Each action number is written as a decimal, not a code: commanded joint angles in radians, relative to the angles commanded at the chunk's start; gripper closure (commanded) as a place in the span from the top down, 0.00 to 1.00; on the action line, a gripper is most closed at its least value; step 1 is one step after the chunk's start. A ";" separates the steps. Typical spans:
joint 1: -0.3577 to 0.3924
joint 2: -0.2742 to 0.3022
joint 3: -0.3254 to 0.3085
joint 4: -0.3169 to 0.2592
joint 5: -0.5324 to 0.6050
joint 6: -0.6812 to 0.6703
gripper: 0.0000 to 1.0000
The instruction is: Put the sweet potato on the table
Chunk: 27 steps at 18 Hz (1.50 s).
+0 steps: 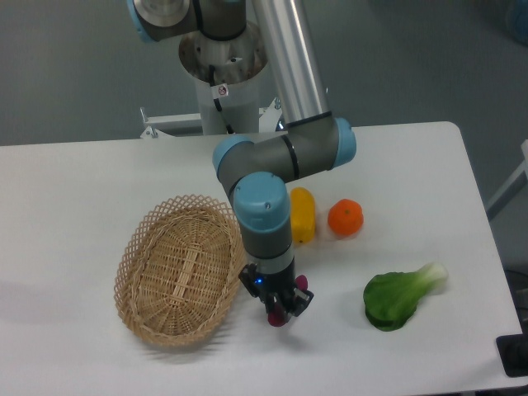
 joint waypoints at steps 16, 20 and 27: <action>0.009 0.049 0.080 -0.005 0.003 -0.058 1.00; 0.040 0.074 0.123 -0.011 0.005 -0.158 1.00; 0.191 0.187 0.150 -0.049 0.038 -0.002 1.00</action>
